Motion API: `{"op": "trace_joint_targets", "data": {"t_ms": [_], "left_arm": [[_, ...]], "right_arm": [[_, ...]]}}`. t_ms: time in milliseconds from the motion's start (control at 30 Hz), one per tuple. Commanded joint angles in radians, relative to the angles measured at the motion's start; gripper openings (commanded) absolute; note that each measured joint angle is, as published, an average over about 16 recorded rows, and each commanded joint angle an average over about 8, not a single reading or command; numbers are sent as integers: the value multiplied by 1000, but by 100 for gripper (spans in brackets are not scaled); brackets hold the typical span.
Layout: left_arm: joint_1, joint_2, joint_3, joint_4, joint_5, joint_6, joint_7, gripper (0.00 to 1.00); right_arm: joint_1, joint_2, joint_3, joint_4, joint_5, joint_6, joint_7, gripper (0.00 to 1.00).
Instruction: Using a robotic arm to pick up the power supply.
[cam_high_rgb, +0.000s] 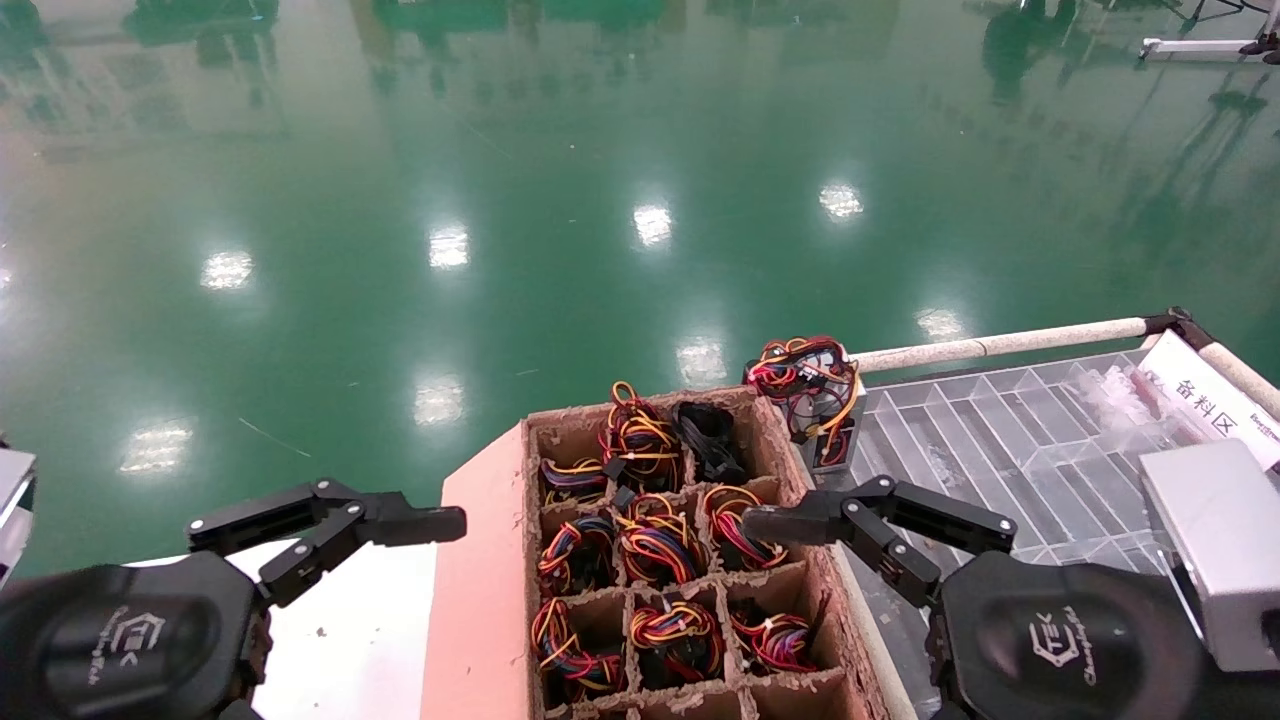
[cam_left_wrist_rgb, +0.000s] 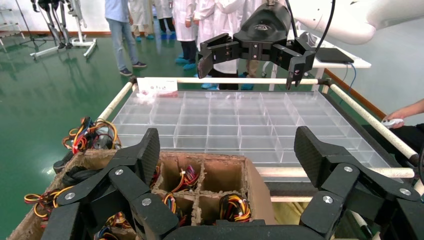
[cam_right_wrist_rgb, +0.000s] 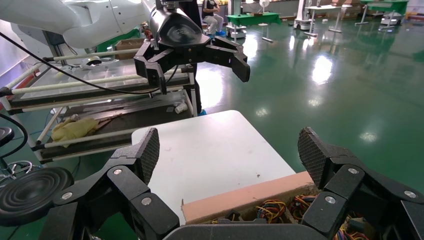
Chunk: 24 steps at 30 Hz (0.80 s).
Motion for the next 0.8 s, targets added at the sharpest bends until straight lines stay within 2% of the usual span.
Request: {"op": "trace_joint_targets", "data": {"t_ms": [33,800], "left_arm": [[0,0,0,0,0,0,0,0],[0,0,0,0,0,0,0,0]], "right_arm": [[0,0,0,0,0,0,0,100],[0,0,0,0,0,0,0,100]]}}
